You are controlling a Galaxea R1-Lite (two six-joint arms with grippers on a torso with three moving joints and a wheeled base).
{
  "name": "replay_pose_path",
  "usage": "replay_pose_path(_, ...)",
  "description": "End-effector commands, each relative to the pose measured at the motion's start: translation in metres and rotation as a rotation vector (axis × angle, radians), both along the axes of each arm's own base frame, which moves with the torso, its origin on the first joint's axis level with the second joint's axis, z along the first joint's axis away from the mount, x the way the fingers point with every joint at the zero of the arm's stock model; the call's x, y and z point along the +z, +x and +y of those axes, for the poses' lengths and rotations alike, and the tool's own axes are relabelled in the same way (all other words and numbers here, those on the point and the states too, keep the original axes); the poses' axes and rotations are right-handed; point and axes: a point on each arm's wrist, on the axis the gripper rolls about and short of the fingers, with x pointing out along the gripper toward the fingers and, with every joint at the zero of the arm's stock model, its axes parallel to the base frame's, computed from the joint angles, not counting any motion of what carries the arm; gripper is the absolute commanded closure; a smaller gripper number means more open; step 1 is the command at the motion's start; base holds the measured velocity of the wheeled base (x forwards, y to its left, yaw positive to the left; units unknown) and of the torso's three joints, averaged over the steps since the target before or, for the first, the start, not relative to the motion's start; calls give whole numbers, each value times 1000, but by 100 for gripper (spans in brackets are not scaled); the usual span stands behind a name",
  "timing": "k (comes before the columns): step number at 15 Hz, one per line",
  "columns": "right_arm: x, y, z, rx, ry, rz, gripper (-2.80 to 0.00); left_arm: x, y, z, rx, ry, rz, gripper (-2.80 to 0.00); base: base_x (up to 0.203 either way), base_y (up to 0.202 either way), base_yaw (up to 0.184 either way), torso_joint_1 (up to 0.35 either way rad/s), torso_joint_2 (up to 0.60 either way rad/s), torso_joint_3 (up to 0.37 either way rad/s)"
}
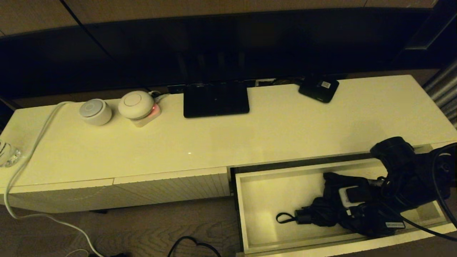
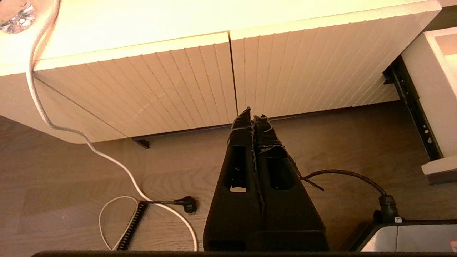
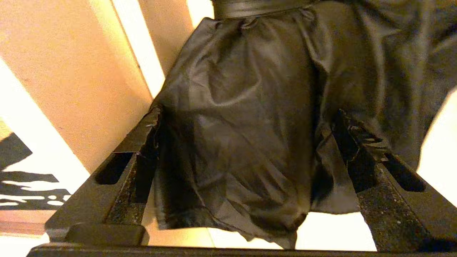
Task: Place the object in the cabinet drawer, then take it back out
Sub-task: Take the umbrella out of the drawer and put it on the table
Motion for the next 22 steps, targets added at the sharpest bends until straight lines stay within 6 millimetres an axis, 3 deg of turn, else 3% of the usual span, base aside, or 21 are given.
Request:
replay_pose_path(1,-6,0,-3,-2,-3,33,-280,-1,0,0,0,1,3,0,0,0,0,0,0,0)
replay_pose_path(8,-9,2,-1,0,11,44,-280,-1,0,0,0,1,3,0,0,0,0,0,0,0)
replay_pose_path(9,-9,2,-1,1,10,45,0,-1,0,0,0,1,3,0,0,0,0,0,0,0)
replay_pose_path(16,-7,5,3,6,13,-5,0,-1,0,0,0,1,3,0,0,0,0,0,0,0)
replay_pose_path(22,22,-11,0,0,25,-113,0,-1,0,0,0,1,3,0,0,0,0,0,0,0)
